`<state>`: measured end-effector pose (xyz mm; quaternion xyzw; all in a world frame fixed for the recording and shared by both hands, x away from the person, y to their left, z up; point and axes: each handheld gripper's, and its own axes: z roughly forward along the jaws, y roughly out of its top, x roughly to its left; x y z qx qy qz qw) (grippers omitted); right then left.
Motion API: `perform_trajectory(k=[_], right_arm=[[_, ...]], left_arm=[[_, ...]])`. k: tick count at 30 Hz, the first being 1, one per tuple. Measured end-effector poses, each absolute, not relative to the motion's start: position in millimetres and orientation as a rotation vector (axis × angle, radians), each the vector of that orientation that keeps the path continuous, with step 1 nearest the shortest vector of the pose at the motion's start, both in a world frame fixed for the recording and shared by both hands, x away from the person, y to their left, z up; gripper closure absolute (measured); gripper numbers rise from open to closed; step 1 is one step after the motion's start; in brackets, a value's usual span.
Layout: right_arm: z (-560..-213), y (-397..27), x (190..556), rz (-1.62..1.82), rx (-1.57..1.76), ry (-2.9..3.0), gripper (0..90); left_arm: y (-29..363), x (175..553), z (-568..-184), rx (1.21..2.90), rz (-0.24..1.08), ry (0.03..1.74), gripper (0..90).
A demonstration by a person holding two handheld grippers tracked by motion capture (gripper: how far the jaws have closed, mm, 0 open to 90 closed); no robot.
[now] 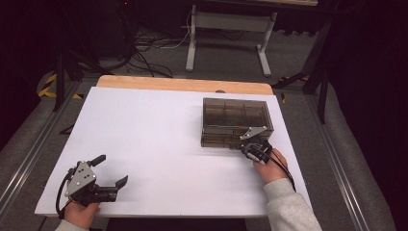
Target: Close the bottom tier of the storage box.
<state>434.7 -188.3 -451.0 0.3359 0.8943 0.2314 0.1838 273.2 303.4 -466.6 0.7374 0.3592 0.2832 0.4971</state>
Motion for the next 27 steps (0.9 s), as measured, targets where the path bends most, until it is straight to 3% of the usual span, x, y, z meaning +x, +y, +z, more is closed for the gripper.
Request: perform_trajectory(k=[27], right_arm=[[-455.8, -186.4, 440.9, 0.685, 1.002, 2.438, 90.0]], left_arm=[[303.4, 273.4, -466.7, 1.782, 0.686, 0.872, 0.7]])
